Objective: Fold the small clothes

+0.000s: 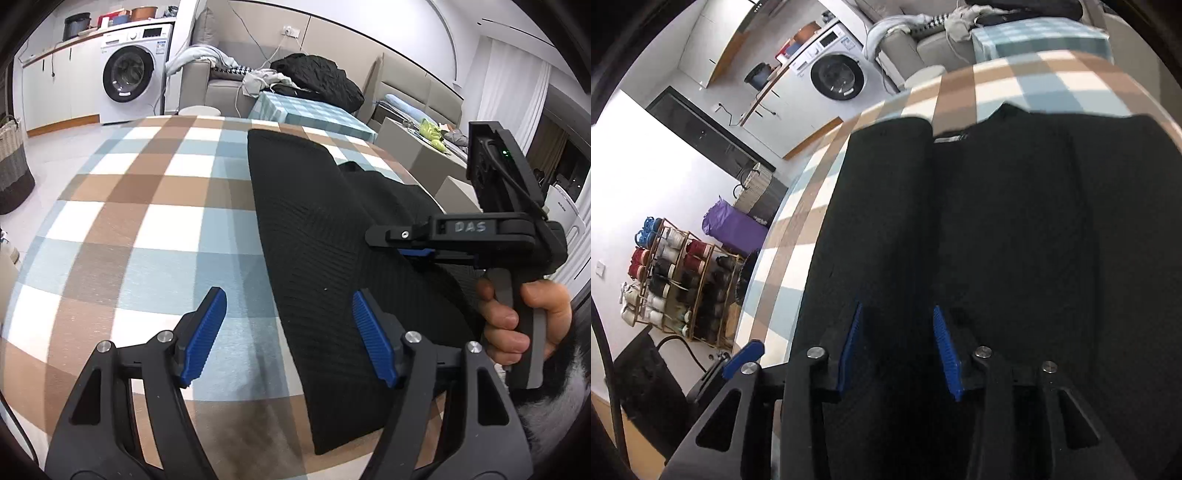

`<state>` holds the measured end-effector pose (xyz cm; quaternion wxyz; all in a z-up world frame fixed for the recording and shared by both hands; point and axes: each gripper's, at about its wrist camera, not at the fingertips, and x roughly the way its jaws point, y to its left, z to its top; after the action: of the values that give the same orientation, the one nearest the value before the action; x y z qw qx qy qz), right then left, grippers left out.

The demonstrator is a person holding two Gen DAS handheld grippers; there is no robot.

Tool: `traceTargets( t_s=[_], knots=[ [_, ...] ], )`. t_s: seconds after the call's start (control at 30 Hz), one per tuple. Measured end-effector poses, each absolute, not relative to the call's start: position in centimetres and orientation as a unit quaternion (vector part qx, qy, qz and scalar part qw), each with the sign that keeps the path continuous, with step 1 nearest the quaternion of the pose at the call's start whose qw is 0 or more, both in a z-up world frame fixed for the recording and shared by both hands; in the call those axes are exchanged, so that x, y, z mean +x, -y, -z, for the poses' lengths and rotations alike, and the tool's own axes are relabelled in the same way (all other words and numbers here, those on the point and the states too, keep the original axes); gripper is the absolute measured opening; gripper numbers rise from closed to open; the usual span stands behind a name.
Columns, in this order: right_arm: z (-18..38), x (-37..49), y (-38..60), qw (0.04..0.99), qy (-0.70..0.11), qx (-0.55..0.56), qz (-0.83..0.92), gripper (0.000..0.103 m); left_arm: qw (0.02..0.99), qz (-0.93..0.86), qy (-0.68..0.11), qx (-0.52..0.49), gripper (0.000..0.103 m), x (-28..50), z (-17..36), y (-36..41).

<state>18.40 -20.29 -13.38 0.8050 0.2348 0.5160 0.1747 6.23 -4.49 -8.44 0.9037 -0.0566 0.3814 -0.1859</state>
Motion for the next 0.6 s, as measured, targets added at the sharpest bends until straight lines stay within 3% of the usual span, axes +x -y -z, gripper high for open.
traceTargets(
  t_s=[0.07, 0.13, 0.23, 0.47, 0.6],
  knots=[
    [12.6, 18.1, 19.5, 0.814, -0.503, 0.225, -0.185, 0.005, 0.906, 0.183, -0.376, -0.056, 0.069, 5.9, 8.0, 4.2],
    [8.4, 15.8, 19.6, 0.852, -0.422, 0.227, -0.211, 0.005, 0.909, 0.183, -0.371, -0.058, 0.069, 5.7, 7.5, 3.9],
    [5.4, 14.5, 19.7, 0.882, -0.382, 0.202, -0.19, 0.005, 0.908, 0.189, -0.368, -0.066, 0.069, 5.6, 6.9, 3.8],
    [12.6, 16.5, 22.5, 0.833, -0.5, 0.221, -0.084, 0.008, 0.896, 0.203, -0.393, -0.032, 0.069, 5.3, 8.4, 6.0],
    [13.2, 13.4, 23.8, 0.814, -0.501, 0.262, -0.135, 0.013, 0.892, 0.208, -0.401, -0.029, 0.069, 4.6, 9.2, 6.2]
  ],
)
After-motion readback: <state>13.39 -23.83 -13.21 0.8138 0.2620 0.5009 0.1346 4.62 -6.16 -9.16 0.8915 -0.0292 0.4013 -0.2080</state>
